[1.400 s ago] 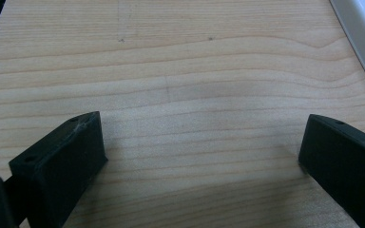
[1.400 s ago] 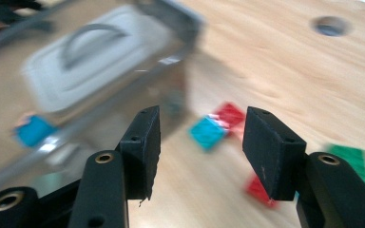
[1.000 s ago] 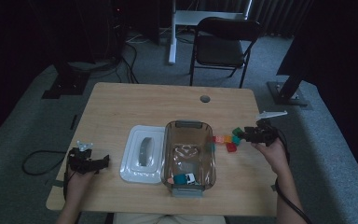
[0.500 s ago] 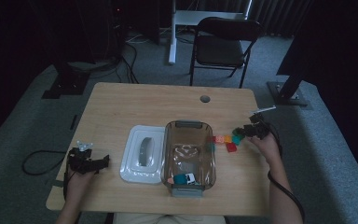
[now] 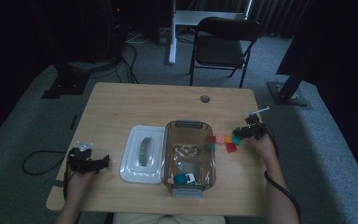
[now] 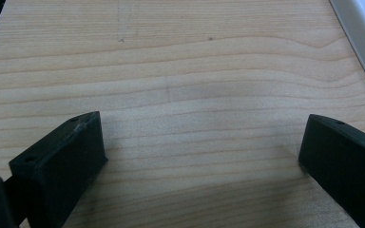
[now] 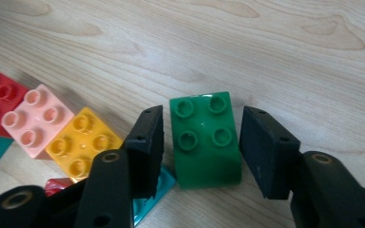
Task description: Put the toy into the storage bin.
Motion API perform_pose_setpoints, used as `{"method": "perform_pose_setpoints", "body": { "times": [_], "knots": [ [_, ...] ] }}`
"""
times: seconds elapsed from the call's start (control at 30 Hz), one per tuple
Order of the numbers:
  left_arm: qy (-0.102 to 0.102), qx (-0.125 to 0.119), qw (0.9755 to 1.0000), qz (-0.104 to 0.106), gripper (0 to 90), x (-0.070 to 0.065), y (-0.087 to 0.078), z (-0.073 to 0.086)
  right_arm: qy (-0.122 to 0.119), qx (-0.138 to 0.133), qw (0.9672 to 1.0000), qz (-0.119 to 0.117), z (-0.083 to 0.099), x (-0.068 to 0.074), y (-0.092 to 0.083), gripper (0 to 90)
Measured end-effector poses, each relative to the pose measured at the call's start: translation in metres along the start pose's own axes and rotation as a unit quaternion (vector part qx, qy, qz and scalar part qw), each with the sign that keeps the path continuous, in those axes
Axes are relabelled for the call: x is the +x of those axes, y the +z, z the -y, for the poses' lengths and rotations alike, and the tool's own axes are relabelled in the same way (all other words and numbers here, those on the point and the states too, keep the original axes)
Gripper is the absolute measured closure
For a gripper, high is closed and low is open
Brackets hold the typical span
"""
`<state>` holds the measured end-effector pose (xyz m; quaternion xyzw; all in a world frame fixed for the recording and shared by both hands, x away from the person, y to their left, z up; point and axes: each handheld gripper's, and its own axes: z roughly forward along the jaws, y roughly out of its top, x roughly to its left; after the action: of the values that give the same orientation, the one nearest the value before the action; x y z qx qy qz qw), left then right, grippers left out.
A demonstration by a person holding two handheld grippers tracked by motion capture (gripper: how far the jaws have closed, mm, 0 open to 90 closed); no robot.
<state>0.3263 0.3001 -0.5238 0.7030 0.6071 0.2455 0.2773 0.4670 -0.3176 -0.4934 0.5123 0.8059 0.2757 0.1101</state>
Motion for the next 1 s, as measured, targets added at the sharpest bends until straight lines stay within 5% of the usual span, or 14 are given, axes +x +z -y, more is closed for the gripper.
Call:
{"method": "perform_pose_setpoints", "body": {
  "times": [0.43, 0.67, 1.0],
  "knots": [
    [0.0, 0.0, 1.0, 0.0, 2.0, 0.0, 0.0, 0.0, 0.0, -0.001, 1.0, 0.004, 0.002, -0.003, -0.001, 58.6],
    [0.0, 0.0, 1.0, 0.0, 2.0, 0.0, 0.0, 0.0, -0.008, -0.021, 0.9997, -0.004, -0.004, 0.0, -0.025, 58.7],
    [0.0, 0.0, 1.0, 0.0, 2.0, 0.0, 0.0, 0.0, -0.05, -0.034, 0.9973, -0.041, -0.002, 0.025, -0.054, 58.7]
  ]
}}
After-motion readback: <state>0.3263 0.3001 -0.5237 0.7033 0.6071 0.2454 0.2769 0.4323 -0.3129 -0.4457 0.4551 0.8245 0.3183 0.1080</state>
